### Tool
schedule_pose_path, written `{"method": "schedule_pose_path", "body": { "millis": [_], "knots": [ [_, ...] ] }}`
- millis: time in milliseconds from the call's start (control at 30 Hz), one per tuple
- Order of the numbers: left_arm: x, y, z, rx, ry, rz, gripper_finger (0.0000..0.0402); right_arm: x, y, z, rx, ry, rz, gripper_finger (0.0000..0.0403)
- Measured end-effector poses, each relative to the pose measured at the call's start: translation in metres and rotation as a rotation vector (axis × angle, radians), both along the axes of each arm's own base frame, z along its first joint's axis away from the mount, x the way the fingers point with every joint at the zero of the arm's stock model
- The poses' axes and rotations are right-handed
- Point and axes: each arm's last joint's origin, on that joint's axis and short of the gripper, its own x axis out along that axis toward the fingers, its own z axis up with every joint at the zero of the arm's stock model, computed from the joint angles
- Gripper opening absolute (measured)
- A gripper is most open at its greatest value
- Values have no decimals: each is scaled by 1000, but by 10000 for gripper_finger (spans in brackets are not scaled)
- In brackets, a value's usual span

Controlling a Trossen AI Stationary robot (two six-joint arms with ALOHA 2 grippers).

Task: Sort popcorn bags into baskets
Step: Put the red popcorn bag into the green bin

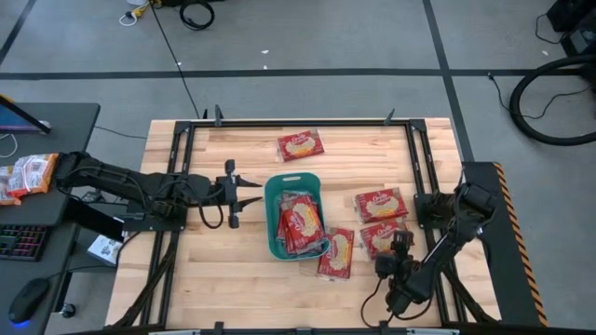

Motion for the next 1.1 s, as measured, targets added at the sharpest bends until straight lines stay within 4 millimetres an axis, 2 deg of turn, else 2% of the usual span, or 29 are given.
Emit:
{"method": "schedule_pose_path", "body": {
  "millis": [200, 400, 533, 767, 867, 1100],
  "knots": [
    [0, 0, 1, -1, -6, 0, 150, -2, -4, -9, -17, -1, 24, 193],
    [0, 0, 1, -1, -9, 0, 150, -4, -8, -16, -7, -12, 50, 163],
    [0, 0, 1, -1, -8, 0, 150, -3, -8, -16, -12, -25, 61, 119],
    [0, 0, 1, -1, -8, 0, 150, -2, -6, -17, 1, -31, 54, 12],
    [0, 0, 1, -1, -8, 0, 150, 0, -6, -11, -19, -21, 45, 11],
    [0, 0, 1, -1, -8, 0, 150, 7, -8, 27, -84, -24, 36, 5]
  ]
}}
